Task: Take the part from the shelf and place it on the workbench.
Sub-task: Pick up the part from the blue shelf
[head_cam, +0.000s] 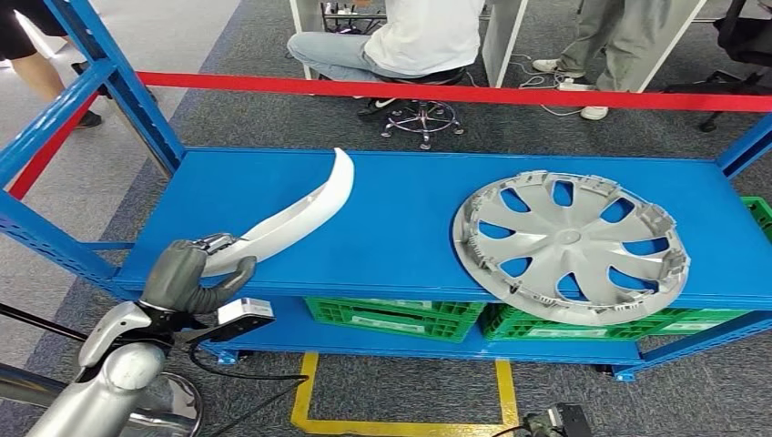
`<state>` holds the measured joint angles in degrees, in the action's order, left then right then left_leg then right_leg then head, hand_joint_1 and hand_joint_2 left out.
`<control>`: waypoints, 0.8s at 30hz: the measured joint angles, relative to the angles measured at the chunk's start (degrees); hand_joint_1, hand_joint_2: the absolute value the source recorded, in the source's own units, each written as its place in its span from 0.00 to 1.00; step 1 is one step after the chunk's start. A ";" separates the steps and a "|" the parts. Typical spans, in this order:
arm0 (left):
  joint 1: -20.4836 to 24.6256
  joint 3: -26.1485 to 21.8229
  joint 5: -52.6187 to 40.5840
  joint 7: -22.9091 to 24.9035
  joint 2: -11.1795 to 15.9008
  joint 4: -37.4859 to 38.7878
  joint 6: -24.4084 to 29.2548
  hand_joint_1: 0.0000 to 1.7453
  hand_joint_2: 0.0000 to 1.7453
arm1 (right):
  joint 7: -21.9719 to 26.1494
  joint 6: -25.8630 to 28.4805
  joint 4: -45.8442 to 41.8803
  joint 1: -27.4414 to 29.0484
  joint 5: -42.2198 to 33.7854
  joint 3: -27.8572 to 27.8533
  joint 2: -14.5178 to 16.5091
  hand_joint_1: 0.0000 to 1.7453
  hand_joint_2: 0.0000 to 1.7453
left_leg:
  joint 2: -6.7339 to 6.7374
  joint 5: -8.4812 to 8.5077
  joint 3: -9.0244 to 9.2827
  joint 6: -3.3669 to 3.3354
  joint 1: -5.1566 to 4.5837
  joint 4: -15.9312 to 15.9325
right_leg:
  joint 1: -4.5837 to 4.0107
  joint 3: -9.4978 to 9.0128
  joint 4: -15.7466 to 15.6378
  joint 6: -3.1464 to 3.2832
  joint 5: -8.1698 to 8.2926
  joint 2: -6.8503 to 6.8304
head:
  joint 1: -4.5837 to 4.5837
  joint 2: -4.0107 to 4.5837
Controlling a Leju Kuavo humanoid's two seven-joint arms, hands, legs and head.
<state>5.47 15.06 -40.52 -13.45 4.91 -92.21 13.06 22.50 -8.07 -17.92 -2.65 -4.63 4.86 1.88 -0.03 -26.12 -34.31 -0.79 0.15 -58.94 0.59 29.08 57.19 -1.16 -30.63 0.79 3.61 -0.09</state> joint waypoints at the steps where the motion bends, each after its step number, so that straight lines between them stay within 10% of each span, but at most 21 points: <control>1: -0.49 0.07 0.41 -0.40 -0.11 -0.83 0.12 1.00 1.00 | 0.12 0.09 0.00 0.04 0.00 -0.07 0.00 0.00 0.00 | 0.00 0.00 0.00 0.00 0.00 0.00 | 0.00 0.00 0.00 0.00 0.00 0.00 | 0.00 0.00; 11: -6.39 1.74 4.15 -5.54 -1.42 -9.16 3.82 1.00 1.00 | 1.22 1.24 0.08 0.65 0.00 -0.61 -0.02 0.00 0.00 | -0.01 -0.01 0.00 -0.01 -0.01 0.00 | 0.01 -0.01 -0.01 -0.01 0.00 0.00 | 0.00 0.00; 16: -9.28 2.77 6.21 -7.60 -1.71 -12.28 6.12 1.00 1.00 | 1.12 4.06 0.10 0.65 -0.30 -1.37 -0.03 0.00 0.00 | 0.14 0.83 0.62 -1.59 -0.12 1.35 | 0.39 0.11 -0.22 -1.16 -0.03 -0.10 | 0.03 0.00; 21: -13.50 3.17 9.50 -8.27 -2.80 -13.86 9.44 1.00 1.00 | -0.07 9.07 0.30 0.64 -0.16 -2.49 -0.05 0.00 0.00 | 0.71 1.84 0.95 -2.12 0.14 2.95 | 0.59 6.63 13.69 -1.64 -6.98 -0.35 | -0.20 0.00; 24: -15.48 3.29 11.36 -9.04 -3.25 -13.90 10.30 1.00 1.00 | -0.71 9.50 0.42 0.69 -0.10 -3.05 -0.05 0.00 0.00 | 0.73 1.90 0.47 -1.39 0.52 2.30 | 1.32 4.82 9.88 -2.51 -3.22 -0.57 | -0.21 0.00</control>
<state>-10.01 18.35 -29.16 -22.49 1.66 -106.12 23.36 21.79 1.43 -17.50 -1.96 -4.73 1.81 1.83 0.69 -24.22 -33.84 -2.18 0.68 -56.64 1.91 33.89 67.07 -3.67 -33.85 0.22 3.40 -0.09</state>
